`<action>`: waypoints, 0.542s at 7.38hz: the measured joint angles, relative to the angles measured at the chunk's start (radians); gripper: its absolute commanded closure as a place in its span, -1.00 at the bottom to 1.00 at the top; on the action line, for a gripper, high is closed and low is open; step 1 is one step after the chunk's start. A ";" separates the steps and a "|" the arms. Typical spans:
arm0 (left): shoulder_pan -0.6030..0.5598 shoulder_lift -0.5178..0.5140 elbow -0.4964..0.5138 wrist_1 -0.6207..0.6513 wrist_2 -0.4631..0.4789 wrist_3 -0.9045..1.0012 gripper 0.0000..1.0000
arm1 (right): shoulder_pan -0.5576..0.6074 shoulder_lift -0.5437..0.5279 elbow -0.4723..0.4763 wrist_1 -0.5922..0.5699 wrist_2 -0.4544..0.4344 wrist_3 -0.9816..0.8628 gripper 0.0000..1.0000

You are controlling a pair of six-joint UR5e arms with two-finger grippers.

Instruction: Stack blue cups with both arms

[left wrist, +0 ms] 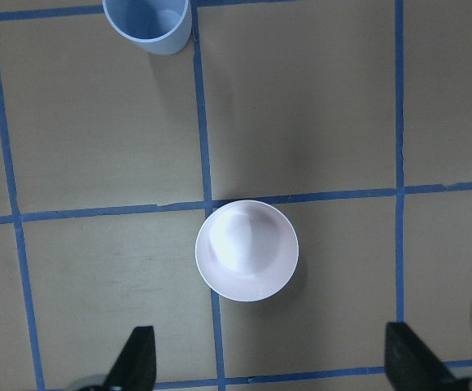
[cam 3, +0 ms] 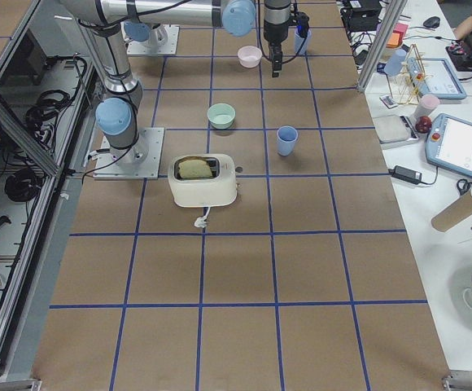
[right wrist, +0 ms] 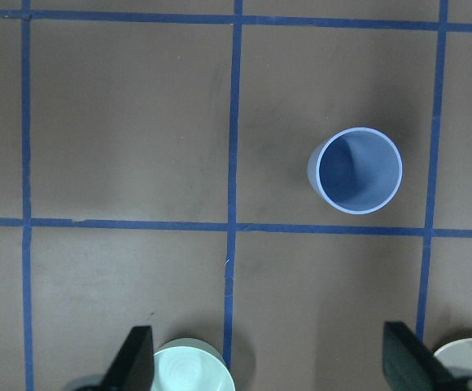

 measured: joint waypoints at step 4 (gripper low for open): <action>0.065 -0.335 0.162 0.179 0.006 0.022 -0.91 | -0.171 0.249 -0.011 -0.160 0.007 -0.106 -1.00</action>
